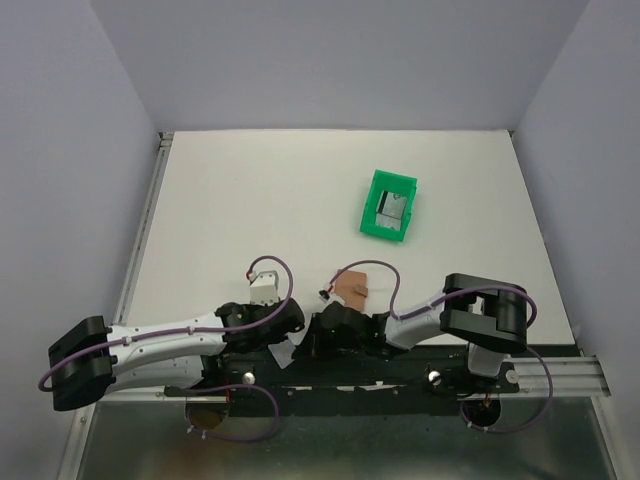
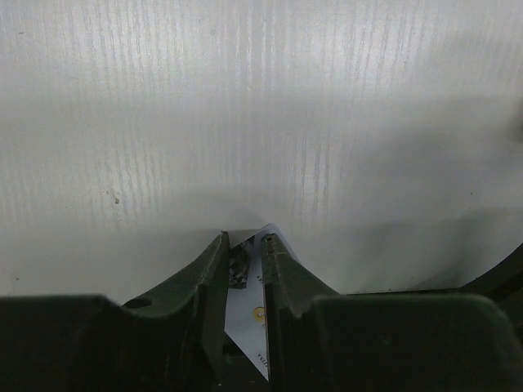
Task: Put the credit cards into the card holder
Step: Pick up the credit card at the corner of the board.
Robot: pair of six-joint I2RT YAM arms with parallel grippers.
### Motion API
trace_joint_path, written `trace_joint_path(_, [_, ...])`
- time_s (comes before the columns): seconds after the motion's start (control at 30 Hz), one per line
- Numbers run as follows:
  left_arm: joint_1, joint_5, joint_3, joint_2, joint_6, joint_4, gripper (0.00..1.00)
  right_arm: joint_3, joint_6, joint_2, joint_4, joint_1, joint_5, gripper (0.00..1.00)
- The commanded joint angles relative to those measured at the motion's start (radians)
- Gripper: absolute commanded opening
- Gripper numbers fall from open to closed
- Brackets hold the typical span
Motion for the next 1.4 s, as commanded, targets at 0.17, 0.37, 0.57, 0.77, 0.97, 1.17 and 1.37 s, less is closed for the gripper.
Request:
trace_joint_path(0.17, [-0.004, -0.003, -0.004, -0.082, -0.02, -0.08, 0.39, -0.069, -0.011, -0.034, 0.141, 0.001, 0.04, 0.0])
trace_joint_path(0.37, [-0.003, -0.134, 0.099, -0.241, 0.024, -0.169, 0.55, -0.119, -0.028, -0.164, 0.061, -0.001, 0.11, 0.0])
trace_joint_path(0.57, [-0.003, -0.191, 0.142, -0.445, 0.119, -0.097, 0.59, -0.124, -0.095, -0.424, -0.241, 0.001, 0.253, 0.0])
trace_joint_path(0.77, [-0.003, -0.137, 0.081, -0.688, 0.266, 0.165, 0.69, -0.139, -0.189, -0.797, -0.487, -0.028, 0.393, 0.0])
trace_joint_path(0.97, [-0.001, -0.017, 0.07, -0.737, 0.368, 0.385, 0.74, -0.162, -0.284, -1.046, -0.476, -0.136, 0.286, 0.0])
trace_joint_path(1.17, [-0.003, 0.162, 0.064, -0.647, 0.418, 0.629, 0.74, -0.141, -0.335, -1.114, -0.404, -0.173, 0.196, 0.0])
trace_joint_path(1.37, [-0.001, 0.253, 0.062, -0.547, 0.406, 0.741, 0.74, -0.148, -0.364, -1.154, -0.327, -0.177, 0.143, 0.0])
